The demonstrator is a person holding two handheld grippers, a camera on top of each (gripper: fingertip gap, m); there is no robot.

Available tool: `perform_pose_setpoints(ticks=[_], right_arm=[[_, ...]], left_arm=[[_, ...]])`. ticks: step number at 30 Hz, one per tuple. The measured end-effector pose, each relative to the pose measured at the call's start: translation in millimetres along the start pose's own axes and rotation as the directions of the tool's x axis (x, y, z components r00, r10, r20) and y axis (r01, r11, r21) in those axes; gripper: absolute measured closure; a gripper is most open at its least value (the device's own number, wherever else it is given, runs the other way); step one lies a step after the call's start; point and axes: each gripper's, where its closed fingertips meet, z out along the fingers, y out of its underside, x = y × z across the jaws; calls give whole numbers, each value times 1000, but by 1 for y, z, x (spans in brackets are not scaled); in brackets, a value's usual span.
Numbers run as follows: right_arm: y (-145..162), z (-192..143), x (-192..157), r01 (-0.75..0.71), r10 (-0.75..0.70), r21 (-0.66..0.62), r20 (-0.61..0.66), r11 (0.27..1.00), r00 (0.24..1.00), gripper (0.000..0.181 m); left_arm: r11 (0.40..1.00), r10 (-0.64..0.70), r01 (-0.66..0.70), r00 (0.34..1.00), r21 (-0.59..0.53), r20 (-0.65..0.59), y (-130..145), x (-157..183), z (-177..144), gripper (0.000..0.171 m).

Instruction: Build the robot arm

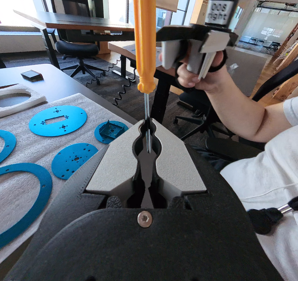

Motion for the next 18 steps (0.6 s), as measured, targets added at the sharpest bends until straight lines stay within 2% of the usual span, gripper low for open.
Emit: perform_pose_setpoints(ticks=[3,6,9,10,12,14,15,16,17,18], right_arm=[[2,40,29,-138,139,-18,119,990,983,121],[-3,57,32,-222,215,4,243,975,946,127],[3,66,39,-203,199,-12,255,979,946,134],[3,68,40,-192,189,-12,265,981,946,141],[7,68,42,-164,171,-49,272,985,947,166],[4,67,44,-164,173,-55,282,985,944,166],[-2,65,46,-180,185,-45,280,983,942,166],[-5,63,50,-184,188,-43,254,982,949,166],[-7,60,56,-167,173,-46,219,985,960,166],[-9,55,60,-142,149,-51,186,989,971,166]], left_arm=[[1000,-18,18,1000,-9,-18,4,-11,17,169],[999,-44,44,999,15,-22,2,-20,20,169],[999,-47,48,998,21,-34,2,-25,24,169],[999,-43,43,998,3,-41,5,-25,26,170],[999,-26,25,999,-26,-23,9,-30,30,170],[1000,-11,11,1000,5,-26,4,-31,32,169],[999,-12,13,999,36,-33,-1,-30,32,156],[998,-23,25,999,54,-28,-4,-31,30,133],[998,-42,42,999,52,-4,-4,-35,28,117],[998,-57,56,998,38,28,1,-39,25,119]])
